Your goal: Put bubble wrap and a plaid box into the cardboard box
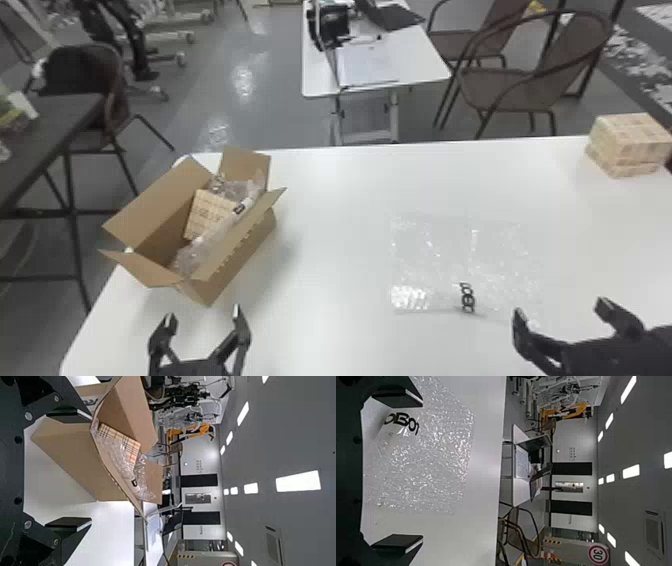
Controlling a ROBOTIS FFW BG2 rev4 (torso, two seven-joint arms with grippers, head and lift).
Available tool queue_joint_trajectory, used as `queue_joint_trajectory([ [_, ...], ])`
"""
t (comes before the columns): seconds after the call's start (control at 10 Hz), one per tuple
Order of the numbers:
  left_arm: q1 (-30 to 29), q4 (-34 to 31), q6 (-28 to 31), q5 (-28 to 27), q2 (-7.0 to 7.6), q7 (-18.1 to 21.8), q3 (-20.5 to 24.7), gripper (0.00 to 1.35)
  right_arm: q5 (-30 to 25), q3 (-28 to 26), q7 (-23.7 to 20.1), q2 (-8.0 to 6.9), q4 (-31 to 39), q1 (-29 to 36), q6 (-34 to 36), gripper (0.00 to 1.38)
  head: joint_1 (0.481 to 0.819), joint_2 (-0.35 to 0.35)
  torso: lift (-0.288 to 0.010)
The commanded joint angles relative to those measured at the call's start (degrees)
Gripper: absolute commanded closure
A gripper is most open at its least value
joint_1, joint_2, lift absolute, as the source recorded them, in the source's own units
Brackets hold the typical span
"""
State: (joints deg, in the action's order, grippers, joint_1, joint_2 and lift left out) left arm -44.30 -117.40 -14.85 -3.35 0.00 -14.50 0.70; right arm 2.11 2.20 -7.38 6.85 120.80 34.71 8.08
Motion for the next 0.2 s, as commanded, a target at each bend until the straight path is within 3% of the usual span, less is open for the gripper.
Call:
queue_joint_trajectory([
  [0.0,0.0,0.0,0.0,0.0,-0.15,0.0,-0.1,0.37,0.0,0.0,0.0,0.0,0.0,0.0,0.0,0.1,0.695,0.145,-0.109],
  [0.1,0.1,0.0,-0.1,0.0,-0.15,0.0,-0.1,0.37,0.0,0.0,0.0,0.0,0.0,0.0,0.0,0.1,0.695,0.145,-0.109],
])
